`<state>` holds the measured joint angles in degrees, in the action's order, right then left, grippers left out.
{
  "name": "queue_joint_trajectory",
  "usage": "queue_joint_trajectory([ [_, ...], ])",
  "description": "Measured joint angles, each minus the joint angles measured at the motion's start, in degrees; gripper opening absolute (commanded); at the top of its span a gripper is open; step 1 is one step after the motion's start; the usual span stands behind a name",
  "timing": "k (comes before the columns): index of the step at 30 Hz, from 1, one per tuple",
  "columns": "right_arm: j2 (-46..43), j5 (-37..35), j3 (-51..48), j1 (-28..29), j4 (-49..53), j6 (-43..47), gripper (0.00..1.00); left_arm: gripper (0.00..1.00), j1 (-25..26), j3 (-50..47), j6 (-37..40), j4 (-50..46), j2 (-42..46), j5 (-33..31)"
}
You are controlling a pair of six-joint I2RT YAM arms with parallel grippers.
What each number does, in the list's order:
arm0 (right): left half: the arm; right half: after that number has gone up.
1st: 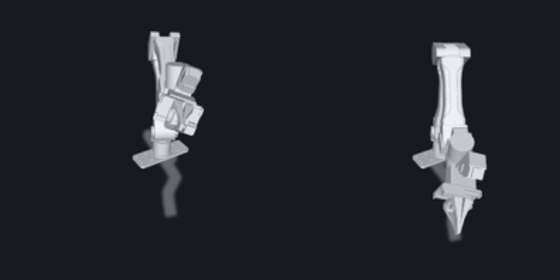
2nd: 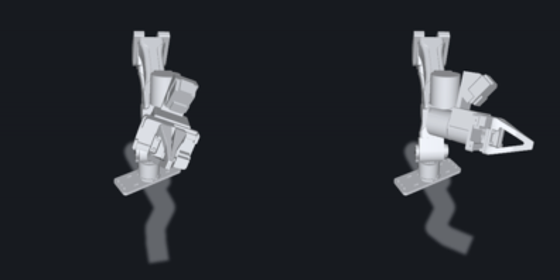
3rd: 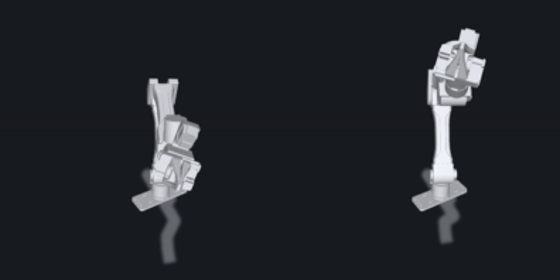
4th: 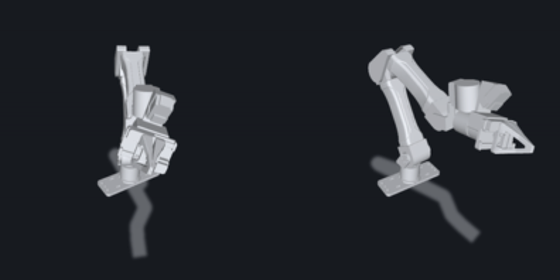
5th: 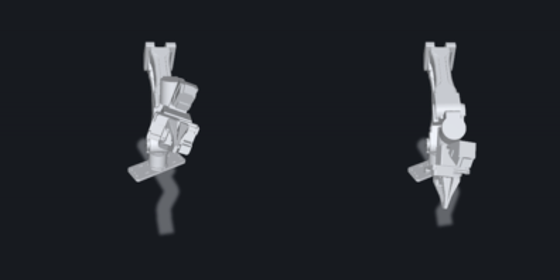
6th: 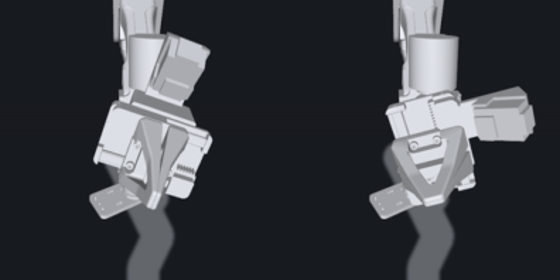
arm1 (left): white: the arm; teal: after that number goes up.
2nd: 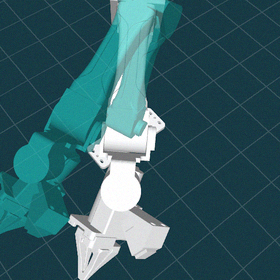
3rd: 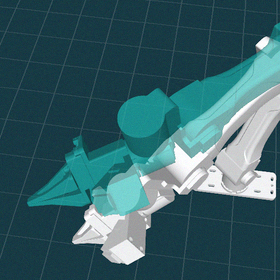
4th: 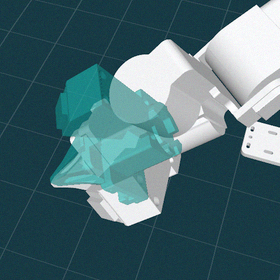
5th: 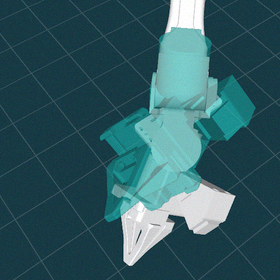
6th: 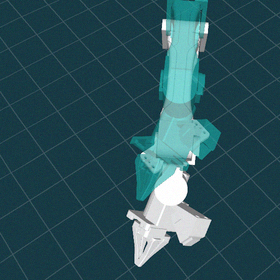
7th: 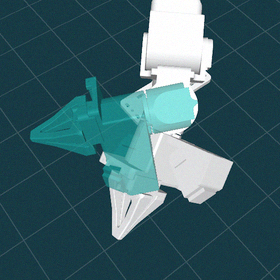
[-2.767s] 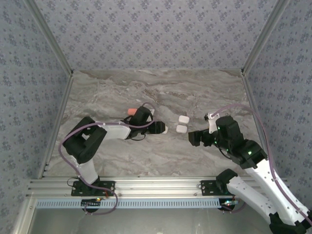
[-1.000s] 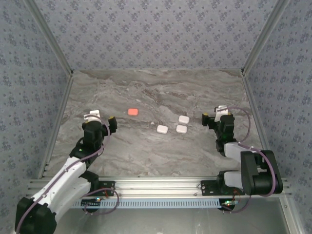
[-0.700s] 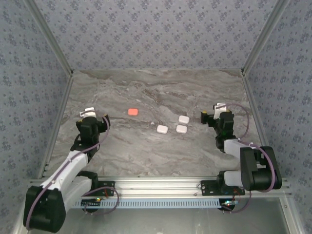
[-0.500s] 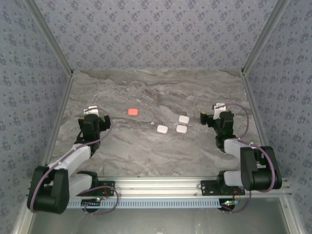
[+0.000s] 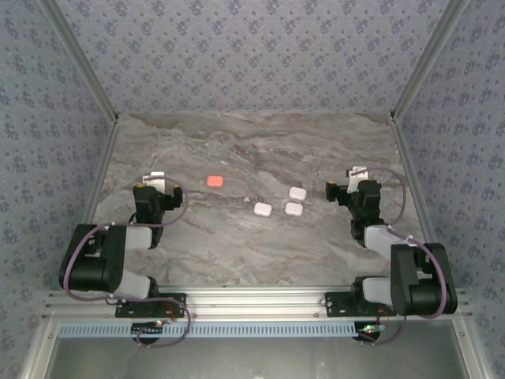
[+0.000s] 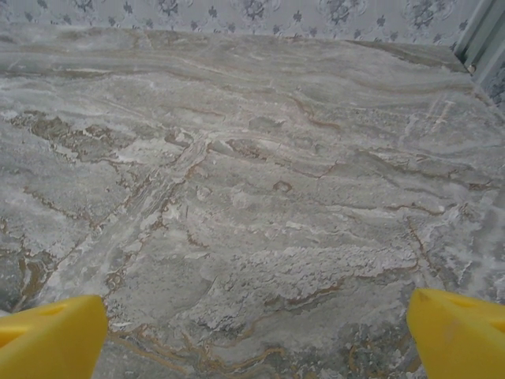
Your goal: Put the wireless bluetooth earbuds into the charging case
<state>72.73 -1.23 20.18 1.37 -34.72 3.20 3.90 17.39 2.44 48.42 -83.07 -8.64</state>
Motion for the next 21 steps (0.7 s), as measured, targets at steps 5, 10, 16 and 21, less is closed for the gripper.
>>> queue_joint_trajectory([
  [5, -0.17, 0.15, -0.2, -0.15, -0.2, -0.68, 1.0, 0.99, -2.97, 0.52, -0.98, 2.54, -4.07, 3.21],
  [10, 1.64, 0.17, -0.81, -0.24, -3.45, -0.37, 1.0, 0.99, -4.44, 4.26, -2.14, -0.5, -4.48, 6.34],
  [16, 11.5, 0.17, -2.08, -0.55, -13.55, 0.13, 1.0, 0.99, -5.79, 5.35, -3.32, -1.03, -4.48, 7.63],
  [21, 14.45, 1.75, -0.39, -3.19, -11.61, -0.63, 1.0, 0.99, -5.77, 5.35, -3.56, -1.75, -4.48, 8.0],
])
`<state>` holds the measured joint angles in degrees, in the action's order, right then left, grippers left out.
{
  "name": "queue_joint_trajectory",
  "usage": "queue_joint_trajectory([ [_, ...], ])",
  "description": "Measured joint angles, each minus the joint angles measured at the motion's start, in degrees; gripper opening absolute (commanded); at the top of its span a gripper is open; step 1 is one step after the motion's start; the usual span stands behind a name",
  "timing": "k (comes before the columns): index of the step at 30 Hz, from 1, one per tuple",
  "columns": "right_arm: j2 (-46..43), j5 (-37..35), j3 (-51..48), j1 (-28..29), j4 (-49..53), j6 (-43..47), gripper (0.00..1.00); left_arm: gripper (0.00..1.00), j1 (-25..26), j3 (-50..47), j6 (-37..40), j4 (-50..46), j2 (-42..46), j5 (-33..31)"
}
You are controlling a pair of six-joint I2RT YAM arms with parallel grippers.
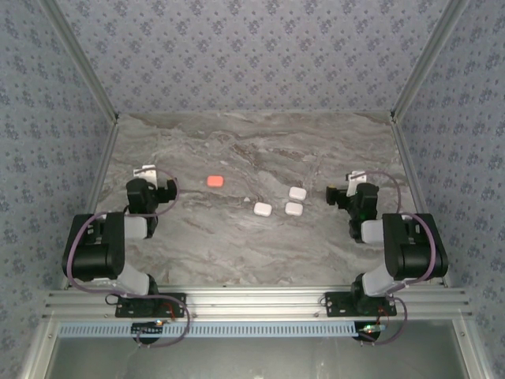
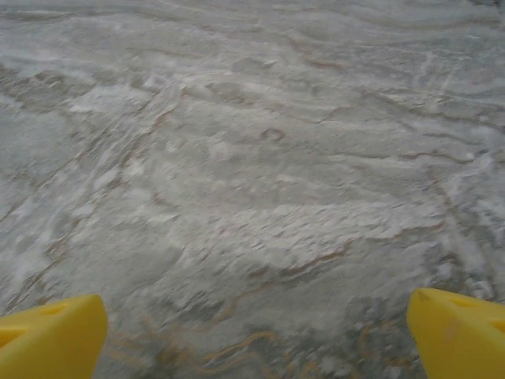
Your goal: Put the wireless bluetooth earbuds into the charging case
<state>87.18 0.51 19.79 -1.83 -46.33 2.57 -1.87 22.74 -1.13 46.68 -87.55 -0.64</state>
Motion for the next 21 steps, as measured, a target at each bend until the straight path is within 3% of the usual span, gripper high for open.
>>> queue_joint_trajectory([
  [21, 0.0, 0.17, 2.12, -0.24, 0.35, -0.61, 1.0, 0.99, 0.0, 0.0, -0.02, -0.24, 0.0, 0.0],
])
